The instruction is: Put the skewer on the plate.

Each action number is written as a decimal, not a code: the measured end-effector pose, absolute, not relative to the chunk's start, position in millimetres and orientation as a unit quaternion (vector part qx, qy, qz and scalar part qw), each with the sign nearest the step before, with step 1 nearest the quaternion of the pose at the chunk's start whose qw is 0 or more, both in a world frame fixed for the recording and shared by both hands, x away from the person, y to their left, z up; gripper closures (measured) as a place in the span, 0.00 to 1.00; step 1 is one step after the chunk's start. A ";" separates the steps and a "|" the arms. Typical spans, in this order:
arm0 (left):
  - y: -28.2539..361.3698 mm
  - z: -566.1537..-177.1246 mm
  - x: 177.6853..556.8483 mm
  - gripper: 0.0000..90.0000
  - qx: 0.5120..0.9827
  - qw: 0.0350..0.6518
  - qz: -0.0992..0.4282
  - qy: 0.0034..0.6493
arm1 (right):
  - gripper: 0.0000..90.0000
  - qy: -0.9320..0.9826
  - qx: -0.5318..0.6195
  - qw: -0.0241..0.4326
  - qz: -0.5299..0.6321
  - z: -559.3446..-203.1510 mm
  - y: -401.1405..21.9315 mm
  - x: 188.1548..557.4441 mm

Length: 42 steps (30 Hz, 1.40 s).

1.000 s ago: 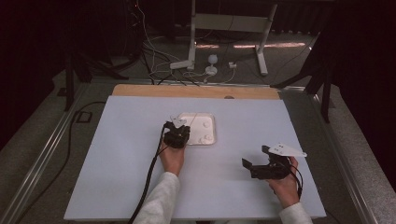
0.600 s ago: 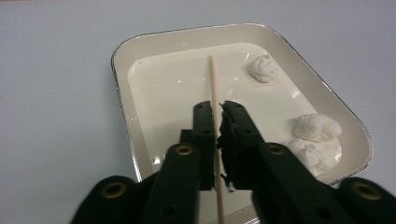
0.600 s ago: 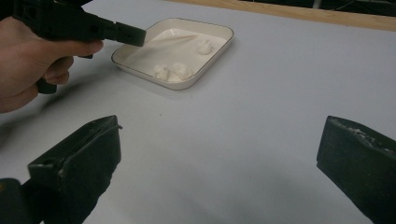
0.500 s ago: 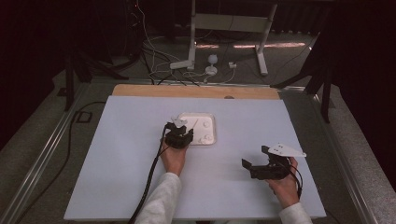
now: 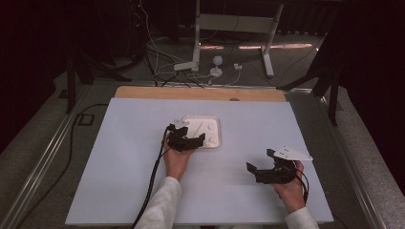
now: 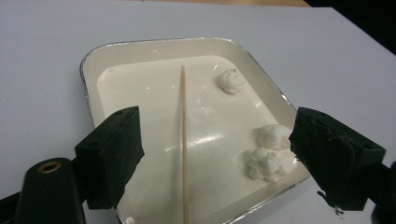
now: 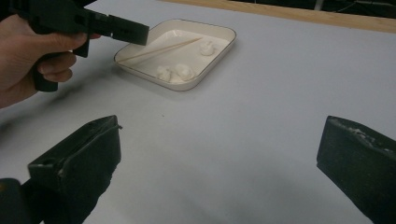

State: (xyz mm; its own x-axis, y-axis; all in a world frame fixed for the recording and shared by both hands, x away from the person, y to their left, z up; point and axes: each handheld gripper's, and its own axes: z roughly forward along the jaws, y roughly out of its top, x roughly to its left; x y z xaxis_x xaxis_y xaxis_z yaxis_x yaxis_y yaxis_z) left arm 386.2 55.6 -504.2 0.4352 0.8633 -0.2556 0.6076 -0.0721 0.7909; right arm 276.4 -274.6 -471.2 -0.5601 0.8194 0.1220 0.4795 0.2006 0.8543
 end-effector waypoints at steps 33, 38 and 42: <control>133.8 -454.6 322.7 0.00 0.730 0.503 0.192 0.423 | 0.00 0.752 0.420 0.188 0.472 -470.7 -270.6 274.4; 150.2 -455.2 306.3 0.00 0.725 0.510 0.209 0.413 | 0.00 0.750 0.418 0.190 0.475 -472.1 -270.5 274.5; 162.8 -457.7 296.1 0.00 0.720 0.517 0.216 0.410 | 0.00 0.750 0.416 0.191 0.478 -473.1 -270.2 274.6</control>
